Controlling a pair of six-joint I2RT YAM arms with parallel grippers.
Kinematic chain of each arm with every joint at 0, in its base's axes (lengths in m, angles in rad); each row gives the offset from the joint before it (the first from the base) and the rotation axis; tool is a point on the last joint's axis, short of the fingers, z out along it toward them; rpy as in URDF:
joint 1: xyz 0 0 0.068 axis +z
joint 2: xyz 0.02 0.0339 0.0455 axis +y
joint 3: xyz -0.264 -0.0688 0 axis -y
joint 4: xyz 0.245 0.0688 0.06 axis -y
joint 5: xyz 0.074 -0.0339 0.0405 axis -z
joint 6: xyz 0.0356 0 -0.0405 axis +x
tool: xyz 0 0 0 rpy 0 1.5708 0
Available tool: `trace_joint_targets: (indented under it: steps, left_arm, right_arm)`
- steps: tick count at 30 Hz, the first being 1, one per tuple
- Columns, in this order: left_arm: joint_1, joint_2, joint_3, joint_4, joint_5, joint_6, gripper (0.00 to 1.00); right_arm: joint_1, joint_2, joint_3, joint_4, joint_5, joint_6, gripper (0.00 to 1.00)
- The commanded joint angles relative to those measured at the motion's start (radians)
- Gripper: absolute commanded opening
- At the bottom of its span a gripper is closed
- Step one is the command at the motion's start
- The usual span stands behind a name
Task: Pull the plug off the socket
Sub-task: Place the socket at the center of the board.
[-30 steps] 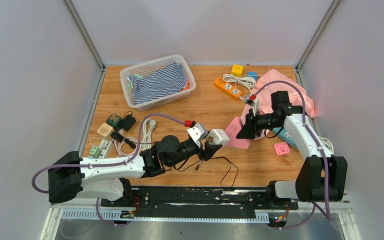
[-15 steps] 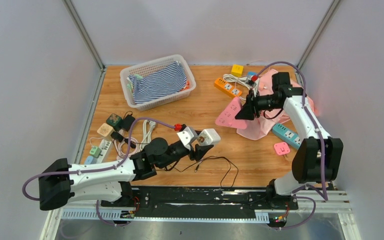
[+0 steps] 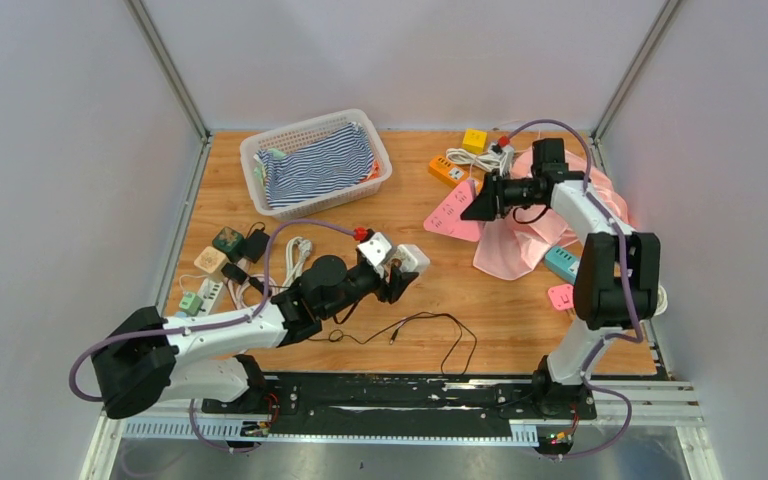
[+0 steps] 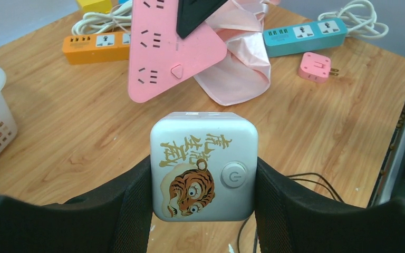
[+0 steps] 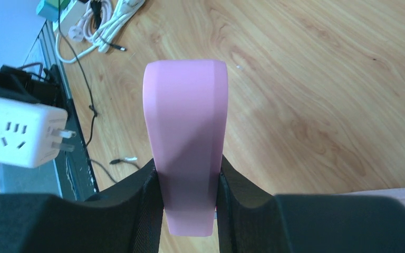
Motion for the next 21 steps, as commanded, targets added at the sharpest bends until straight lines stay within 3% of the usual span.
trace_joint_targets:
  steps: [1, 11, 20, 21]
  left_arm:
    - [0.054, 0.033, 0.054, 0.074, 0.058, -0.073, 0.0]
    - [0.063, 0.052, 0.074, 0.081, 0.054, -0.07, 0.0]
    - [0.068, -0.053, -0.021, 0.132, -0.012, -0.052, 0.0]
    - [0.068, -0.052, -0.021, 0.133, -0.005, -0.052, 0.0]
  right_arm:
    - [0.023, 0.102, 0.063, 0.167, 0.002, 0.181, 0.0]
    - [0.129, 0.316, 0.188, 0.325, 0.05, 0.427, 0.0]
    - [0.166, 0.554, 0.458, 0.316, 0.057, 0.55, 0.0]
    - [0.17, 0.578, 0.479, 0.311, 0.064, 0.553, 0.07]
